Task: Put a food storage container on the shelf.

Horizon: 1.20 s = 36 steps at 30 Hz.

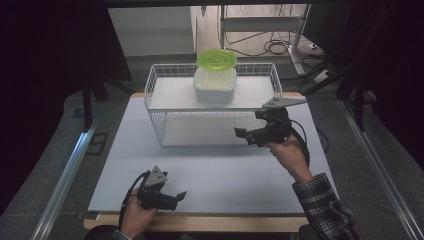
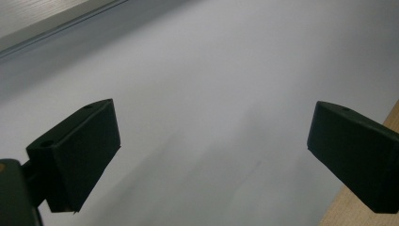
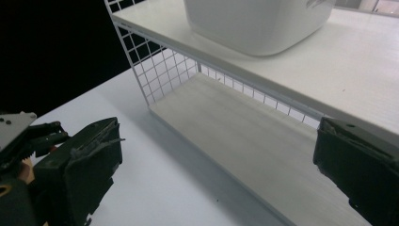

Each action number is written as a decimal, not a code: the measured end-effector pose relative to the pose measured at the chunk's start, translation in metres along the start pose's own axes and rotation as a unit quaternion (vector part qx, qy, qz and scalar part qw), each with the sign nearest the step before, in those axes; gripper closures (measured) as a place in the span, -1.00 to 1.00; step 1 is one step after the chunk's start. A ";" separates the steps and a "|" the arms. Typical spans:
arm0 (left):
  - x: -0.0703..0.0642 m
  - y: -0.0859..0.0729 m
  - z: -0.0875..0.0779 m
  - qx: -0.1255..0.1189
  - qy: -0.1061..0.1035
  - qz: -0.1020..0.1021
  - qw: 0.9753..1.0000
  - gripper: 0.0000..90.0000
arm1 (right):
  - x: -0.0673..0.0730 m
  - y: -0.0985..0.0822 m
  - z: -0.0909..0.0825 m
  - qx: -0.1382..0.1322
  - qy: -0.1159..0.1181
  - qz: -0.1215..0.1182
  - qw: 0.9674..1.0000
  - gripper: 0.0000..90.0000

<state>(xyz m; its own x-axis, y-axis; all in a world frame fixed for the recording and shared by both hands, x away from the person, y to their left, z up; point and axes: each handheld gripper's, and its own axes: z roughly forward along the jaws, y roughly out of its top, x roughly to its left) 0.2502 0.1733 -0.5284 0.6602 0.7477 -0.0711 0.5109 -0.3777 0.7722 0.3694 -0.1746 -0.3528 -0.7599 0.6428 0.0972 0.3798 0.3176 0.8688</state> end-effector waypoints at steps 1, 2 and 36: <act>0.000 0.000 0.000 0.000 0.000 0.000 1.000 -0.94 | 0.000 -0.001 0.001 0.002 -0.001 -0.002 1.000 -0.96; 0.000 0.000 0.000 0.000 0.000 0.000 1.000 -0.94 | 0.001 -0.004 0.002 0.005 -0.002 -0.007 1.000 -0.96; -0.002 0.000 0.002 0.009 0.006 0.014 1.000 -0.93 | 0.007 -0.061 0.016 0.007 0.000 -0.027 1.000 -0.97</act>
<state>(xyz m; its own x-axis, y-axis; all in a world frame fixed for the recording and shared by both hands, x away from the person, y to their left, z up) 0.2497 0.1709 -0.5297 0.6675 0.7434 -0.0424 0.5028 -0.4080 0.7621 0.3490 -0.1786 -0.4127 -0.7798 0.6240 0.0505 0.3451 0.3612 0.8663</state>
